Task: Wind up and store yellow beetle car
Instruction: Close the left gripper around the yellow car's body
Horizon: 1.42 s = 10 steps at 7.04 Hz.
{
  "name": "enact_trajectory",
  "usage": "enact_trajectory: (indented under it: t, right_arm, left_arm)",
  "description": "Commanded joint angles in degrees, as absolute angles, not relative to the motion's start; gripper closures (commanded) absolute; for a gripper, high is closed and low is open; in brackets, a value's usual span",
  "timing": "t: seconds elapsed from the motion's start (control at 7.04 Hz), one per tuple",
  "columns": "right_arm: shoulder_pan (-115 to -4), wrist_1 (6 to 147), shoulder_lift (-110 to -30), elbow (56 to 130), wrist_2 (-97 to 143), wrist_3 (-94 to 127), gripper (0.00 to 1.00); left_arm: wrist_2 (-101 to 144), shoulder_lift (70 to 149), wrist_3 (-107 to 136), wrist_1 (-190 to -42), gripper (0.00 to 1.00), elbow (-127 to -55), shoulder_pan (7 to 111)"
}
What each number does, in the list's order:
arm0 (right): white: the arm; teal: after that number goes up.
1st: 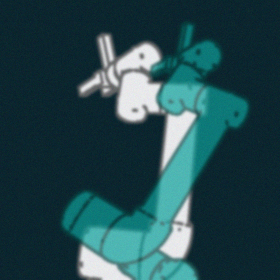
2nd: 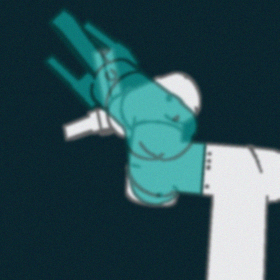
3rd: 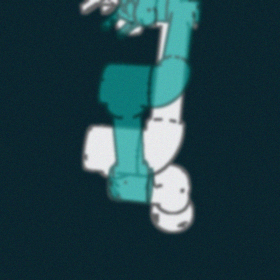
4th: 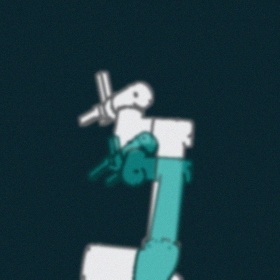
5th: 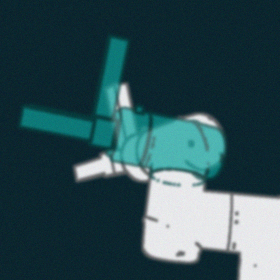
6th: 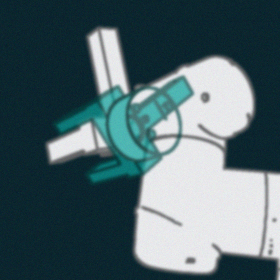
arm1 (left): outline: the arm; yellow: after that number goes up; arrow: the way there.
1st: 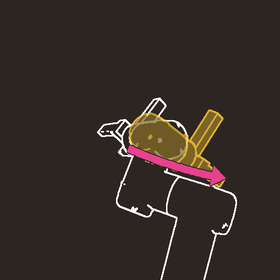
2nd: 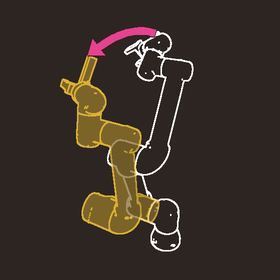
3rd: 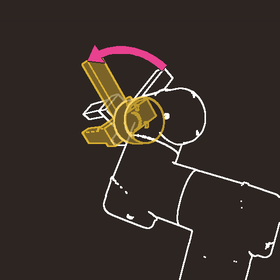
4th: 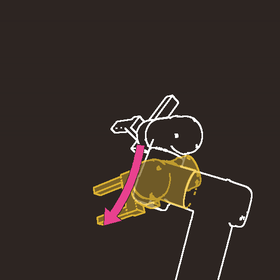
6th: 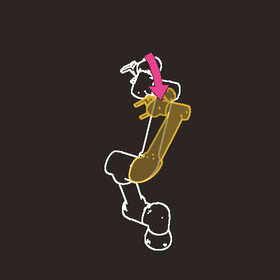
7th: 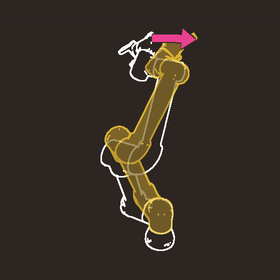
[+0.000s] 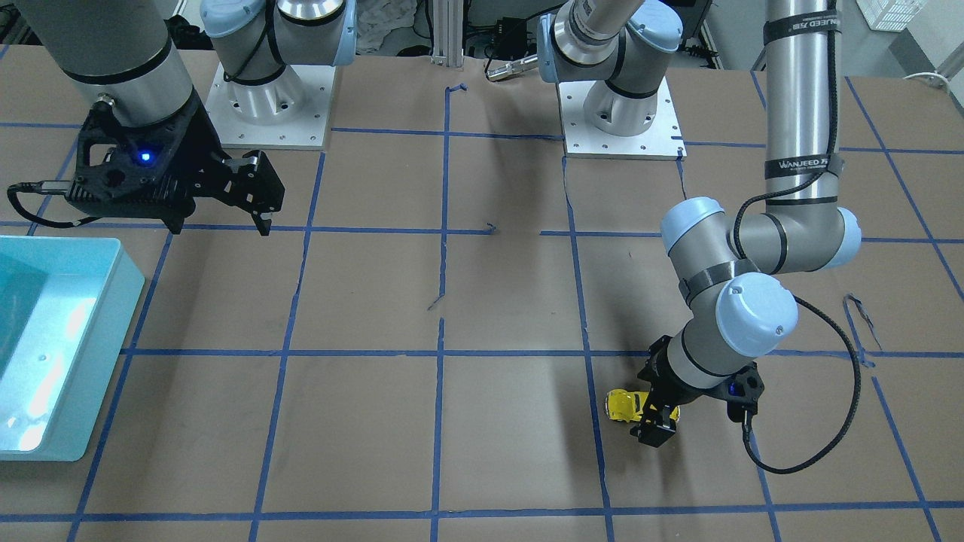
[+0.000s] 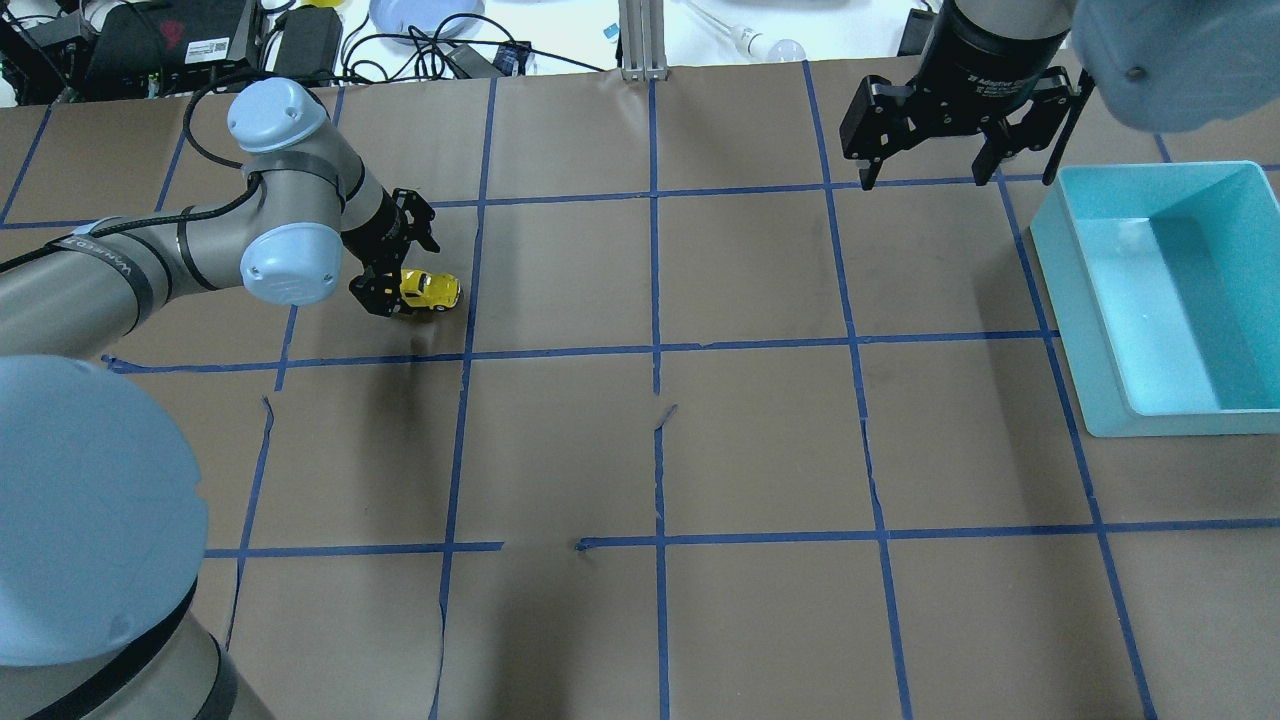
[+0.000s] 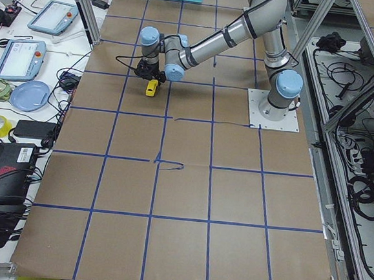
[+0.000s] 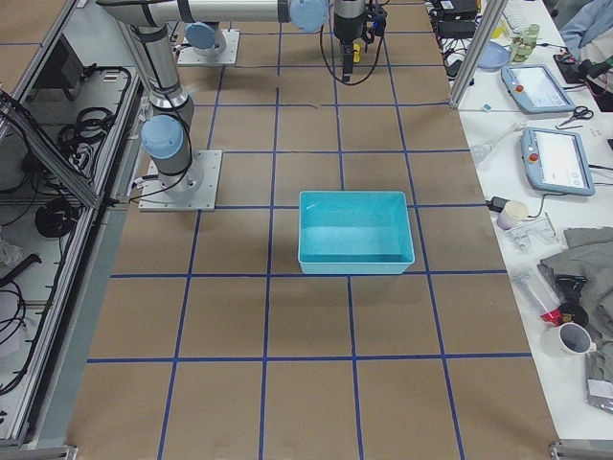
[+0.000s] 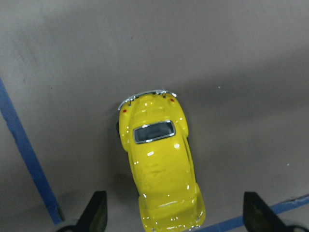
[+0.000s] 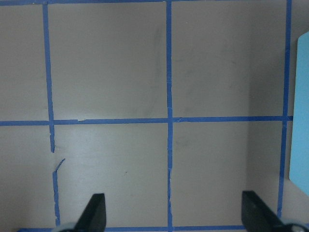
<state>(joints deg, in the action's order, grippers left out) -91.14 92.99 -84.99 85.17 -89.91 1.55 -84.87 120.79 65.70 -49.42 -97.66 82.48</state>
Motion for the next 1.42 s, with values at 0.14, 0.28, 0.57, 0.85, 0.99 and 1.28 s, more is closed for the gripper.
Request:
enact_trajectory:
  t: [0.14, 0.28, 0.57, 0.85, 0.99, 1.28]
  right_arm:
    - [-91.14, 92.99, -84.99, 85.17, -89.91, 1.58, 0.00]
    - [-91.06, 92.99, -84.99, 85.17, -89.91, 1.50, 0.00]
    - [-91.06, 92.99, -84.99, 85.17, -89.91, 1.58, 0.00]
    - [-91.14, 92.99, -84.99, 85.17, -89.91, 1.58, 0.00]
    - [-91.14, 92.99, -84.99, 85.17, -89.91, 1.58, 0.00]
    - [-91.06, 92.99, -84.99, 85.17, -89.91, 1.58, 0.00]
  left_arm:
    - [-84.73, 121.29, 67.40, -49.04, 0.00, -97.56, 81.13]
    - [-84.64, 121.29, 68.72, -48.09, 0.00, -97.65, 81.04]
    - [-84.73, 121.38, 68.73, -47.64, 0.04, -97.82, 81.04]
    - [-84.64, 121.64, 68.64, -47.64, 0.19, -98.00, 81.04]
    - [-84.55, 121.73, 68.56, -47.64, 0.45, -97.91, 81.04]
    - [-84.55, 121.64, 67.77, -47.81, 0.96, -97.65, 81.04]
